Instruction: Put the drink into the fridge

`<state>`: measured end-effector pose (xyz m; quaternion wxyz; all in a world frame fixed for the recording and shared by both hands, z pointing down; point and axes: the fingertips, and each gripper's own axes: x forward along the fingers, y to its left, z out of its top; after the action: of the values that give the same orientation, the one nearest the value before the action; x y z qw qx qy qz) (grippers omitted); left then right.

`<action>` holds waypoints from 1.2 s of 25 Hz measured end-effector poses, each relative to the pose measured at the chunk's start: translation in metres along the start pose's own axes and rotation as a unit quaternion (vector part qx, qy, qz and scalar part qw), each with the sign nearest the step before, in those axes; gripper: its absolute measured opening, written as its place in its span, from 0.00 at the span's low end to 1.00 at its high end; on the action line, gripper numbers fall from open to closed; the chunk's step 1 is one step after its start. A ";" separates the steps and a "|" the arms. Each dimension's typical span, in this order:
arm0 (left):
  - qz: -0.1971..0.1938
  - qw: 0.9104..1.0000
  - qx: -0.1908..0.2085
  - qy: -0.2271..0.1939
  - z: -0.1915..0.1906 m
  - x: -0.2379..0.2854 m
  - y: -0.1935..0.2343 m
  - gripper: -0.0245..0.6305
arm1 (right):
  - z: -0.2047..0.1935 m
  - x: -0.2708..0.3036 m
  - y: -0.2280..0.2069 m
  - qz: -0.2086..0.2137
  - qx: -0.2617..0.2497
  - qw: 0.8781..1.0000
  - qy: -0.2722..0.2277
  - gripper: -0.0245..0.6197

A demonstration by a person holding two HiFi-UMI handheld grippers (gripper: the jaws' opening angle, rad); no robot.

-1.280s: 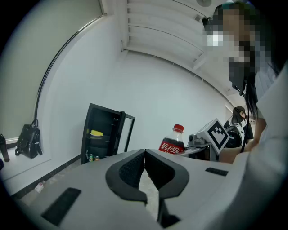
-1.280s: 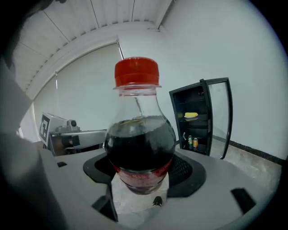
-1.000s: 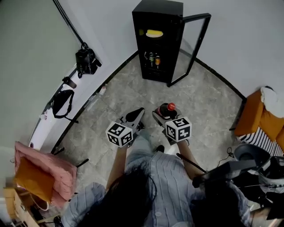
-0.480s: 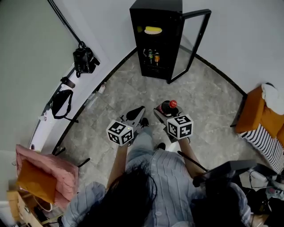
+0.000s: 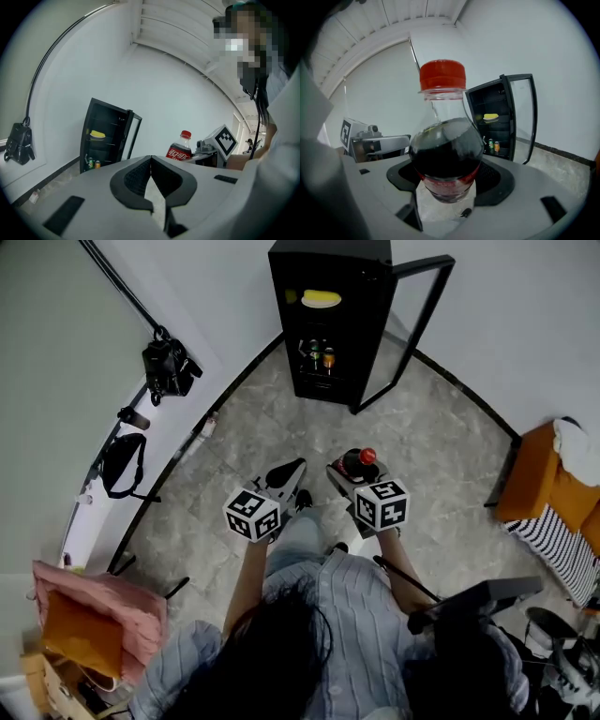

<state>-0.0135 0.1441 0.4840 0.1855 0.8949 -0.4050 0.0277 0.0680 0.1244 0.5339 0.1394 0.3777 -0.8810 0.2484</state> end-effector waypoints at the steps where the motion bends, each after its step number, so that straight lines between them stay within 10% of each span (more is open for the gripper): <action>1: -0.002 1.000 0.001 0.000 0.004 0.004 0.006 0.05 | 0.005 0.006 -0.002 -0.001 0.001 1.000 0.000 0.51; 30: -0.082 0.996 0.011 0.026 0.075 0.090 0.160 0.05 | 0.111 0.156 -0.048 -0.049 0.028 0.998 -0.016 0.51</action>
<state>-0.0782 -0.0432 0.4817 0.1876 0.9259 -0.3254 0.0403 -0.0089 -0.0570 0.5247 0.1269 0.4282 -0.8563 0.2593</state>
